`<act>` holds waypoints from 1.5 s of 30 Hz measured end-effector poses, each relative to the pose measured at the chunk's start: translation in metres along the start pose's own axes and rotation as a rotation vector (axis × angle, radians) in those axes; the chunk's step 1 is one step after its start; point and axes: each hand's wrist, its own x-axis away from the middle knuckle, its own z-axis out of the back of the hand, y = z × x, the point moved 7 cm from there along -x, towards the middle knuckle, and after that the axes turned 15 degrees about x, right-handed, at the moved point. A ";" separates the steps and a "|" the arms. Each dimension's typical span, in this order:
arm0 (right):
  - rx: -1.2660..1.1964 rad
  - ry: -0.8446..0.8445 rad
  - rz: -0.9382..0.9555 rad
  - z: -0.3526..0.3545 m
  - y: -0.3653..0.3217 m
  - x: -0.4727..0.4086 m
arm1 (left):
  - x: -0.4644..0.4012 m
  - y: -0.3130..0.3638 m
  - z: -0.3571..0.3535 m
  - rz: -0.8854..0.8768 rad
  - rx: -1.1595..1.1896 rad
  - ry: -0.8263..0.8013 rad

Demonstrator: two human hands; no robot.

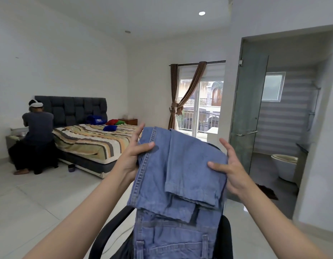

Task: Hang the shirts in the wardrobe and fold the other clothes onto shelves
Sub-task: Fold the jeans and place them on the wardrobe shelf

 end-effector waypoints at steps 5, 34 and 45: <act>-0.126 0.269 0.095 0.014 -0.003 0.004 | 0.002 0.005 0.004 -0.043 -0.058 0.046; 0.631 0.415 0.195 -0.005 0.014 0.032 | 0.018 0.028 -0.013 -0.288 -0.498 -0.016; 0.890 -0.238 0.309 -0.075 -0.014 0.043 | 0.037 0.045 -0.001 -0.249 -0.568 -0.081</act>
